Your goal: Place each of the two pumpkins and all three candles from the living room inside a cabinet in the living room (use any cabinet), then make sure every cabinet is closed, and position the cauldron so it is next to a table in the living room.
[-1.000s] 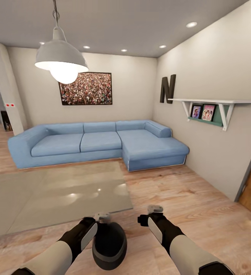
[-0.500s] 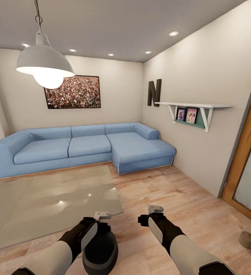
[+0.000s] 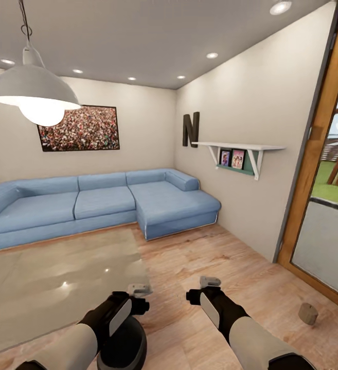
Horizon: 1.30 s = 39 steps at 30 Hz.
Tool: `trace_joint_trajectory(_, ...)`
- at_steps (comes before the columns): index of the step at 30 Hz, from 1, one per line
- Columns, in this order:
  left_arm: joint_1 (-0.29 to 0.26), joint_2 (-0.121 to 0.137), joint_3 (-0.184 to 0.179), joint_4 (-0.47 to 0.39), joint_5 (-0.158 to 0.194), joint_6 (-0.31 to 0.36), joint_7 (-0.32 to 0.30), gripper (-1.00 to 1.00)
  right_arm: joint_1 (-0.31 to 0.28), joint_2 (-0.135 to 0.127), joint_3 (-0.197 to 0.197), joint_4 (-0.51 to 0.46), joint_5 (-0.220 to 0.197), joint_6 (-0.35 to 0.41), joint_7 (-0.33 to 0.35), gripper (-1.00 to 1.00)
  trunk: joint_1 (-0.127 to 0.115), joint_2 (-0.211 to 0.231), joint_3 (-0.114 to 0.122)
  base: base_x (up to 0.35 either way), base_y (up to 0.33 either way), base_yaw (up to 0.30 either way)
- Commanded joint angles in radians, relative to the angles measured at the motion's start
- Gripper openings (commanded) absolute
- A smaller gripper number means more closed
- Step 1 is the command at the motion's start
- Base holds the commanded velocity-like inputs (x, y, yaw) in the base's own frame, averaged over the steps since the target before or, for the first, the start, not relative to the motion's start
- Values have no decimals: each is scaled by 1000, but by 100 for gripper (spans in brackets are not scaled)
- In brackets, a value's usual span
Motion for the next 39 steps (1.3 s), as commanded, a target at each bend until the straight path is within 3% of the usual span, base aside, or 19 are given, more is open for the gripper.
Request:
trace_joint_trajectory(1, -1, 1, -8, -2, 11, 3, 9, 100, 0, -1, 8, -1, -11, 4, -8, 100, -4, 7, 3, 0, 0, -214)
trace_joint_trajectory(9, -1, 1, -13, 7, 11, -74, 7, 100, 3, -12, 8, -6, -11, 4, -8, 100, -35, 63, 37, 0, 0, -215)
trace_joint_trajectory(24, 0, 1, -18, 11, 3, -141, 4, 100, 3, -22, 8, -6, -11, 4, -8, 100, -92, 168, 102, 0, 0, -215)
trace_joint_trajectory(39, 1, 0, -18, 10, 3, -155, -1, 100, 3, -22, 8, -6, -11, 4, -8, 100, -150, 273, 166, 0, 0, -215)
